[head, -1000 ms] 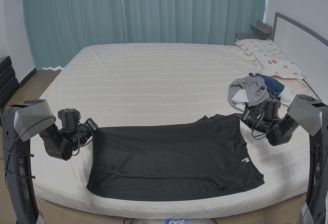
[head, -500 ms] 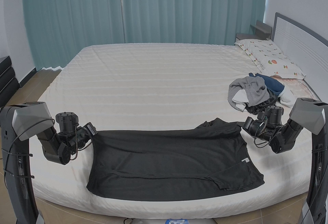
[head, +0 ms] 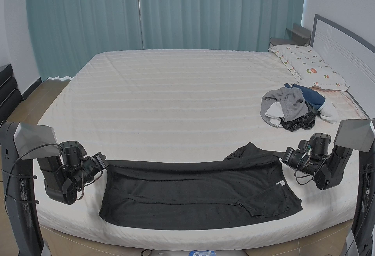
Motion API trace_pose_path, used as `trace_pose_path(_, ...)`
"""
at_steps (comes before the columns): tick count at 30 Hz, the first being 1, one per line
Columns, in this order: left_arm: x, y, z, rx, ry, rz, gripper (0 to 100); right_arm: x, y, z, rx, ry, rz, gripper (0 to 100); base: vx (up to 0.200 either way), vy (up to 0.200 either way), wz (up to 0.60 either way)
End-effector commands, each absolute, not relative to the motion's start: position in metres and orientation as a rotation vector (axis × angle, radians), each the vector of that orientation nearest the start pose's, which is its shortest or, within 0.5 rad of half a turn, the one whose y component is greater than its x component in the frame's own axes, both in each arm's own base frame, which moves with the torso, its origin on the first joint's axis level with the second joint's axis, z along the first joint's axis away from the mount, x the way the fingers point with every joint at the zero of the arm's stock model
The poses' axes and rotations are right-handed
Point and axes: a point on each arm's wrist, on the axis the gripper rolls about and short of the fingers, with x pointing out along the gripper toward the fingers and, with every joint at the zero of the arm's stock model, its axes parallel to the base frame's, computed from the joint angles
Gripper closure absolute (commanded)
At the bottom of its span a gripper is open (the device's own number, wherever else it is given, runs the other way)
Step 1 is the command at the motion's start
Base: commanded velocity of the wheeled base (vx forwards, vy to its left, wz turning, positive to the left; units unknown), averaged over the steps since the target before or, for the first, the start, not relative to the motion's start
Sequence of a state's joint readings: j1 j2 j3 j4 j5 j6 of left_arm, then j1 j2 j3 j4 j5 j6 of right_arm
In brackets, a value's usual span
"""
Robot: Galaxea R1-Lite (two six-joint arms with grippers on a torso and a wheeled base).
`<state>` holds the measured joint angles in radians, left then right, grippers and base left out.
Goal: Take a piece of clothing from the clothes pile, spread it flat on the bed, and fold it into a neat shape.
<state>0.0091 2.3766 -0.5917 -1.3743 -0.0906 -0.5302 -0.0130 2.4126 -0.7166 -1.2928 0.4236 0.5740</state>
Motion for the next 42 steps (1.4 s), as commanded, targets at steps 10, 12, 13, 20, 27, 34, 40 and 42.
trace_pose_path(10,0.299,-0.012,-0.048,-0.49,0.534,0.01,100,0.309,-0.003,-0.034,0.615,0.536,0.286,100,0.0,0.0,0.0)
trace_pose_path(12,0.298,-0.013,-0.05,-0.491,0.544,0.009,100,0.298,-0.005,-0.039,0.633,0.586,0.284,100,0.0,0.0,0.0)
trace_pose_path(13,0.298,-0.012,-0.05,-0.492,0.544,0.009,100,0.295,-0.005,-0.042,0.637,0.6,0.283,100,0.0,0.0,0.0)
trace_pose_path(20,0.294,-0.012,-0.051,-0.493,0.561,0.011,100,0.289,-0.021,-0.04,0.655,0.599,0.254,100,0.0,0.0,0.0)
trace_pose_path(27,0.292,-0.012,-0.056,-0.495,0.582,0.017,100,0.278,-0.018,-0.056,0.596,0.668,0.284,100,0.0,0.0,0.0)
trace_pose_path(34,0.285,-0.012,-0.055,-0.495,0.603,0.024,100,0.278,-0.017,-0.06,0.597,0.682,0.285,100,0.0,0.0,0.0)
trace_pose_path(40,0.278,-0.011,-0.048,-0.495,0.608,0.025,0,0.277,-0.016,-0.063,0.6,0.694,0.283,100,0.0,0.0,0.0)
trace_pose_path(42,0.271,-0.011,-0.041,-0.497,0.61,0.022,0,0.278,-0.017,-0.06,0.603,0.683,0.283,0,0.0,0.0,0.0)
